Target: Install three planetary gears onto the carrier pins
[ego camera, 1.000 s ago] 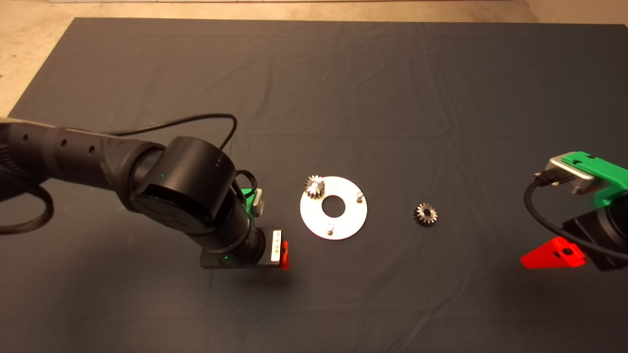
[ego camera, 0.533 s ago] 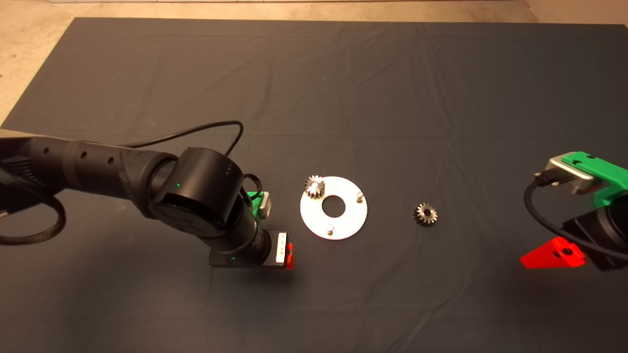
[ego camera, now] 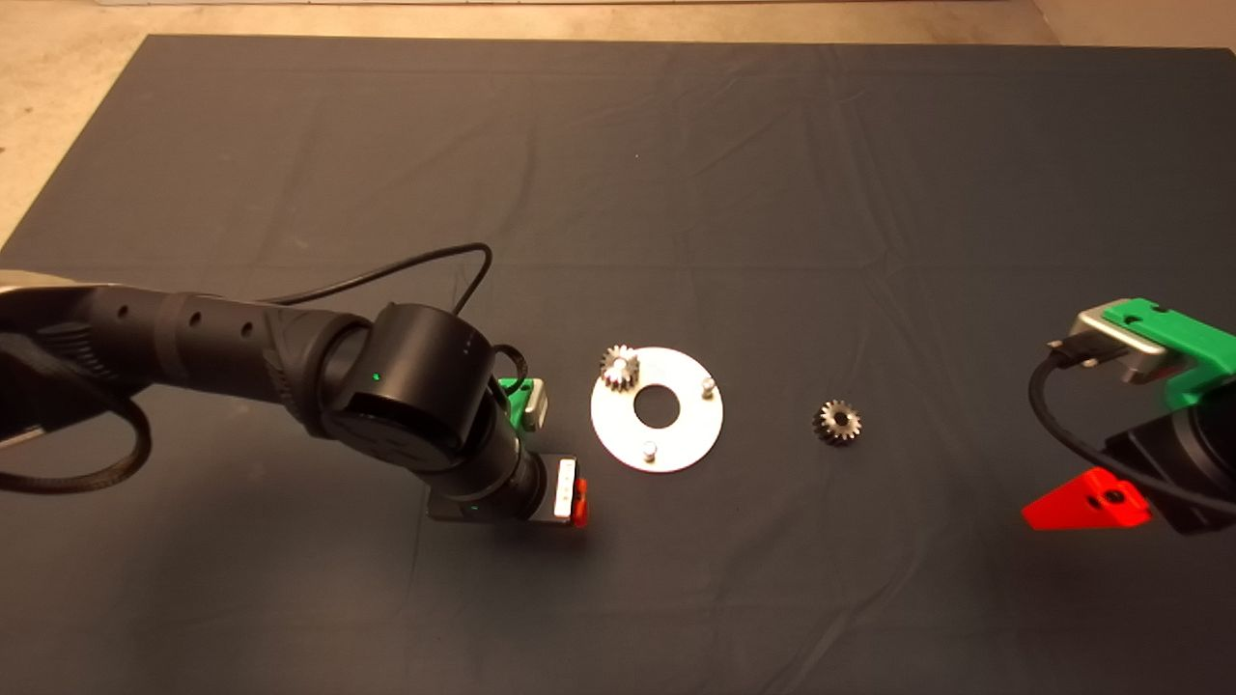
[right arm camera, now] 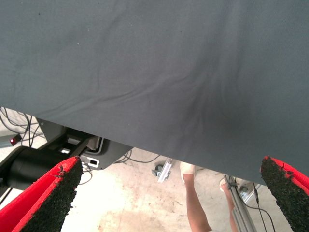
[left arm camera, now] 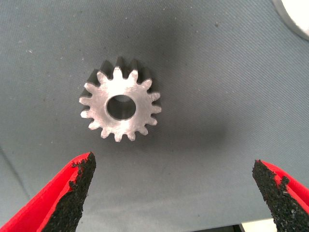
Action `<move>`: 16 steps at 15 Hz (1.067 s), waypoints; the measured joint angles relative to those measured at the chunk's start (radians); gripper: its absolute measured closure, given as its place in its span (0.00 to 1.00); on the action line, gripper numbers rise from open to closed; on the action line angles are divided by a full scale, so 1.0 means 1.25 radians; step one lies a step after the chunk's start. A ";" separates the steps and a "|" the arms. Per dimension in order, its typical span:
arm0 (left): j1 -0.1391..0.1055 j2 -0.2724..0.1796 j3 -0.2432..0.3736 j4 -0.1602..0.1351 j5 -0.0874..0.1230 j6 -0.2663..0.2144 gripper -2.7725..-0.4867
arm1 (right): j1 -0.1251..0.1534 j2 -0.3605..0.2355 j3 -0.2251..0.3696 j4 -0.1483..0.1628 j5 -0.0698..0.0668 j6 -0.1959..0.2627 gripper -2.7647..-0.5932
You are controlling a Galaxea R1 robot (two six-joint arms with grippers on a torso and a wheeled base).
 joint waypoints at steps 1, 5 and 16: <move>0.006 0.001 -0.004 0.006 0.000 0.004 0.19 | 0.000 0.000 0.000 0.000 0.001 0.000 0.01; 0.026 0.003 -0.009 0.026 0.000 0.013 0.19 | 0.000 0.000 0.000 0.000 0.001 0.000 0.01; 0.029 0.002 -0.026 0.047 0.000 0.036 0.19 | 0.000 0.000 0.000 0.000 0.001 0.000 0.01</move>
